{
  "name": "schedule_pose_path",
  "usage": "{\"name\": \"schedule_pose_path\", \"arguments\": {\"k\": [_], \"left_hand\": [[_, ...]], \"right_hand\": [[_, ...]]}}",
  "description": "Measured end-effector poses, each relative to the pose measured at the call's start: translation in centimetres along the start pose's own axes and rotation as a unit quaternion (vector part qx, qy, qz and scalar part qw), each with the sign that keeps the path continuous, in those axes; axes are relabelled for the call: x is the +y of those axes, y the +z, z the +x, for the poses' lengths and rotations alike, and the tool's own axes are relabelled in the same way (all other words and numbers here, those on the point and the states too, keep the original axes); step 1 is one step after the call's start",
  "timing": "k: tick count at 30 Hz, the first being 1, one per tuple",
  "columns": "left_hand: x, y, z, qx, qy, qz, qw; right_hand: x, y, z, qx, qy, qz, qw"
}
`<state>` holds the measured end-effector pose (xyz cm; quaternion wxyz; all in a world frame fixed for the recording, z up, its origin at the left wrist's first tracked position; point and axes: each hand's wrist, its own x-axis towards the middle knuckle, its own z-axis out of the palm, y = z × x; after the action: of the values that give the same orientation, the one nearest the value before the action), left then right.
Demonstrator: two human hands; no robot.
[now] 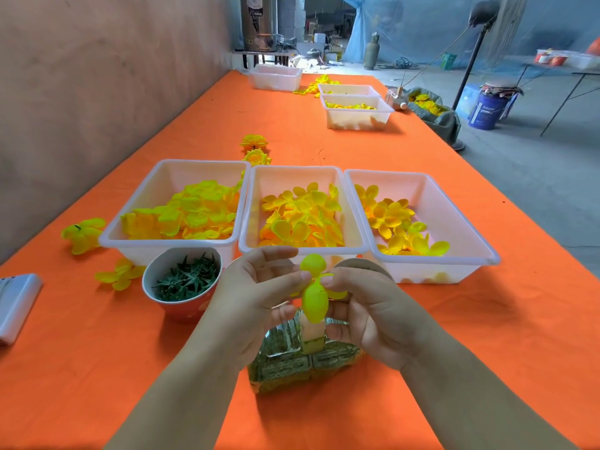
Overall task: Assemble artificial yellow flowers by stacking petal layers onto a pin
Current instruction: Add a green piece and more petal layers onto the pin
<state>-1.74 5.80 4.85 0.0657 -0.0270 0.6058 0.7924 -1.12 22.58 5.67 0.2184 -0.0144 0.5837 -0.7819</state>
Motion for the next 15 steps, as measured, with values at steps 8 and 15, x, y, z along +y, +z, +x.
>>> {"name": "schedule_pose_path", "arguments": {"k": [8, 15], "left_hand": [[-0.7, -0.8, 0.0, -0.03, -0.07, -0.035, 0.996], [0.0, 0.4, -0.1, -0.006, -0.083, -0.058, 0.995]], "right_hand": [[0.0, 0.2, -0.1, -0.011, -0.005, -0.005, 1.0], [-0.2, 0.2, 0.4, 0.014, 0.014, -0.02, 1.0]]}}
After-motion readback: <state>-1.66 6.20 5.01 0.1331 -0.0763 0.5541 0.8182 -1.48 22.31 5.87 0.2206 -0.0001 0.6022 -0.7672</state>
